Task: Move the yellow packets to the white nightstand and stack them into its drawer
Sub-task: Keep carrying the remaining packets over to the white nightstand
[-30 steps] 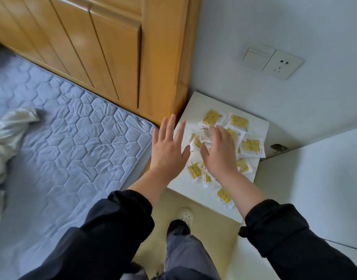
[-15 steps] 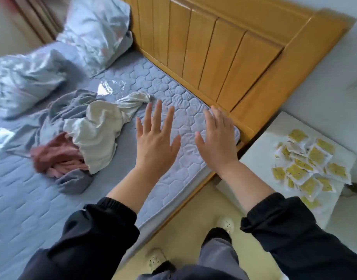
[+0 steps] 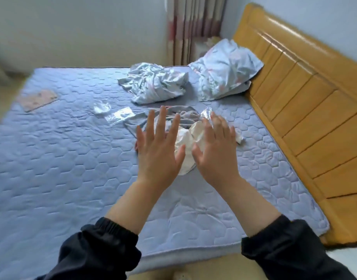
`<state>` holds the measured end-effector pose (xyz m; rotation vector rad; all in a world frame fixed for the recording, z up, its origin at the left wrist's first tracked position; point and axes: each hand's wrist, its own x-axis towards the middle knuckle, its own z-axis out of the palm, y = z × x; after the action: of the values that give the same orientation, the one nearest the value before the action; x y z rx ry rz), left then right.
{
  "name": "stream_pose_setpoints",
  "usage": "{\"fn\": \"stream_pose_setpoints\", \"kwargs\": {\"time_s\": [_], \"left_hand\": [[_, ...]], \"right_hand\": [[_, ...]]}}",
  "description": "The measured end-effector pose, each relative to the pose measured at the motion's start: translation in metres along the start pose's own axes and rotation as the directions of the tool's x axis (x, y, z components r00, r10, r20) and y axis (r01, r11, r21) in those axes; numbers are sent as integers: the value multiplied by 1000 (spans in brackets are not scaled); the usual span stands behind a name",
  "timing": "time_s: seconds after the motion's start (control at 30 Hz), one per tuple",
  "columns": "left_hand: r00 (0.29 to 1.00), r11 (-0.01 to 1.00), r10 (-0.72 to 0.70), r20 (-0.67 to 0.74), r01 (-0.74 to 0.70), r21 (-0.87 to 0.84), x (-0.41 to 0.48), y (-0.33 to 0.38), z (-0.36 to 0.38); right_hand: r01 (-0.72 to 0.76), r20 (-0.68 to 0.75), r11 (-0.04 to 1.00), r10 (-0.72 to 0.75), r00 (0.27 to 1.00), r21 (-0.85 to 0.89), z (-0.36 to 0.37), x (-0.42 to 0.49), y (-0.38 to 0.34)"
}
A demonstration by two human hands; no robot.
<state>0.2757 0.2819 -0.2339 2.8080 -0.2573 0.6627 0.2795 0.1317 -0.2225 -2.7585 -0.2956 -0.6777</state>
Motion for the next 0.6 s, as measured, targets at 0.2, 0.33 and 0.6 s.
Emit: {"fn": "stream_pose_setpoints", "kwargs": {"time_s": [0.2,0.33,0.6], "left_hand": [[977,973,-190,-93,200,115,-29,-93,-54],[947,938,-274,-169,302,170,-70,-168,-102],[909,876,-327,-257,394,278,-191,-352,-218]], "right_hand": [[213,17,973,-215,976,90,30,30,-108],[300,40,939,-310,950,170,41,29,-204],[398,24,887,-414,910,234,73,-14,-435]]}}
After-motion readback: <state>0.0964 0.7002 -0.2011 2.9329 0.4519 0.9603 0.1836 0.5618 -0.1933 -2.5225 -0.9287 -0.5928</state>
